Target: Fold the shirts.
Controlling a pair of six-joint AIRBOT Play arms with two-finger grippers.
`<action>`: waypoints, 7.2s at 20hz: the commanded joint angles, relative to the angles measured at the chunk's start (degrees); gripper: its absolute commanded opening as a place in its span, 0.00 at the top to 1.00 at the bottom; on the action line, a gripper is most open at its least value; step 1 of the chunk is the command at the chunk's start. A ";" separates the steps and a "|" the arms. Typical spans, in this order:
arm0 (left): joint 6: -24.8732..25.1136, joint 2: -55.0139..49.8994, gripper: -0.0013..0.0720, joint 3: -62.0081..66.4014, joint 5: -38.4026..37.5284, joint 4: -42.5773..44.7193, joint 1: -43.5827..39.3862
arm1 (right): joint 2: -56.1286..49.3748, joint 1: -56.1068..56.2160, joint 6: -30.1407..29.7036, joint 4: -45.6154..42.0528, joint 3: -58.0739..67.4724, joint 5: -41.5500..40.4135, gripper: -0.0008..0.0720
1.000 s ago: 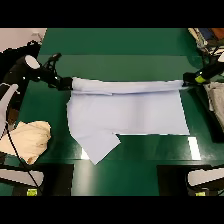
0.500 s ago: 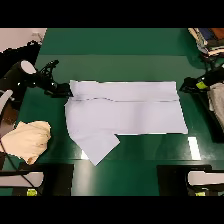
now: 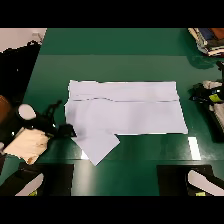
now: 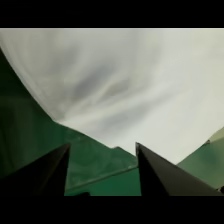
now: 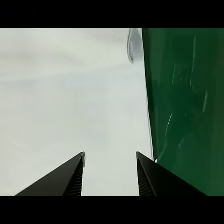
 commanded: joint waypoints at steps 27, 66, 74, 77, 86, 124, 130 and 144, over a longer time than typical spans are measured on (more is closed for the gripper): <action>-0.48 3.76 0.94 -3.98 14.82 -9.99 -8.02 | -2.80 -25.73 -4.96 11.17 -29.57 1.01 0.46; -3.52 -29.81 0.94 39.58 26.14 11.26 -7.72 | -20.44 -2.01 -1.03 8.92 13.70 2.82 0.96; -3.43 -29.68 0.25 46.71 14.93 11.28 -7.74 | -26.21 -4.31 -6.29 10.10 18.99 7.80 0.36; -3.45 -29.75 0.93 47.19 11.08 10.36 -8.02 | -26.29 -9.70 -8.02 10.62 14.49 9.49 0.36; -4.13 -34.05 0.94 47.08 20.15 5.84 -17.73 | -34.49 -11.82 -14.16 22.01 8.55 9.27 0.37; -0.48 -39.71 0.94 77.20 -0.90 20.15 -6.71 | -23.74 43.93 -12.26 34.56 33.66 -6.05 0.97; -0.46 -30.08 0.94 77.20 -2.58 20.17 3.61 | -35.43 56.83 -15.63 34.45 33.68 -20.28 0.45; -0.46 -30.03 0.94 77.18 -6.12 15.45 3.89 | -26.49 28.94 -9.09 23.61 16.63 -1.90 0.24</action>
